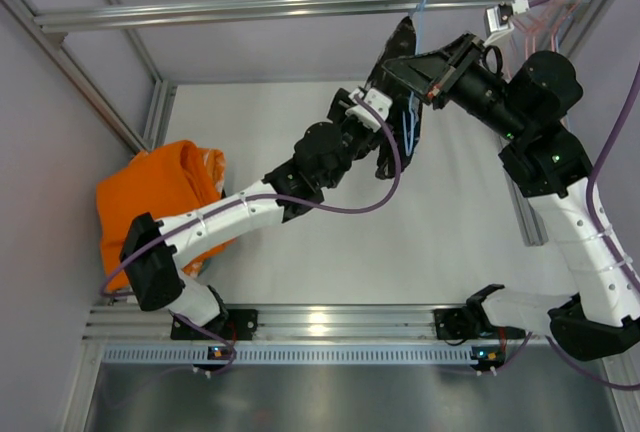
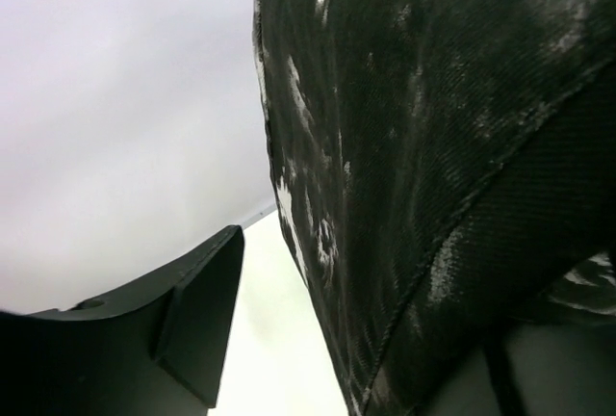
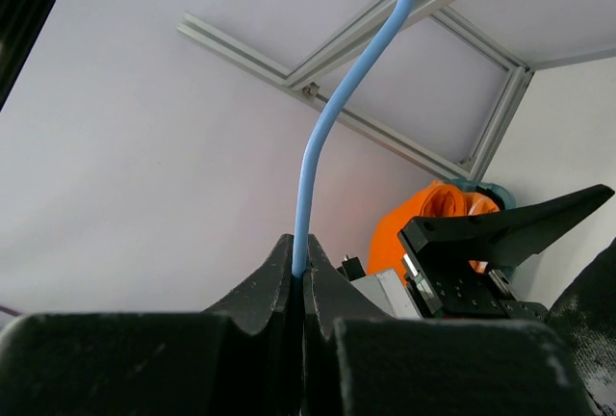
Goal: Remove the trousers from the hanger
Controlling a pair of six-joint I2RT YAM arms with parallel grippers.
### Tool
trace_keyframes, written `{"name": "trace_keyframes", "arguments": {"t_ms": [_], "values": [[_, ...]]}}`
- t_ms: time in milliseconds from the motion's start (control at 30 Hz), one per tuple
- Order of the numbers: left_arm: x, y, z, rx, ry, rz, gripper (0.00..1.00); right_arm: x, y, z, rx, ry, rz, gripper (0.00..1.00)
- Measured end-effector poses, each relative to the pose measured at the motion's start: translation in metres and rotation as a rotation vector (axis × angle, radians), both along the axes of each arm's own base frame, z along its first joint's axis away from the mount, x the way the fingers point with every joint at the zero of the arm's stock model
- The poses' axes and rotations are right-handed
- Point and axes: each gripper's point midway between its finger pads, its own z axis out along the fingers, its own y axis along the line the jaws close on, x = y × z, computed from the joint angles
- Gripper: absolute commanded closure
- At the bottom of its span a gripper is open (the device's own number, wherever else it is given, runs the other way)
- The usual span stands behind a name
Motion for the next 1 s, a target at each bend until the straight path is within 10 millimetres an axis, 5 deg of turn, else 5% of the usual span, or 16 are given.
{"name": "trace_keyframes", "arguments": {"t_ms": [167,300,700,1000], "values": [[0.001,-0.003,0.005,-0.015,-0.002,-0.011,0.54,-0.003,-0.001,0.003,0.014,0.003,0.002,1.0],[0.0,-0.006,0.006,-0.023,0.001,-0.025,1.0,-0.004,-0.002,-0.003,0.011,0.013,0.002,1.0],[-0.008,0.0,0.049,0.027,0.037,-0.062,1.0,-0.007,-0.023,-0.024,-0.014,-0.053,-0.085,1.0],[-0.019,0.026,0.143,-0.131,-0.027,-0.058,1.0,0.007,-0.025,-0.108,-0.154,0.05,-0.061,1.0]]}}
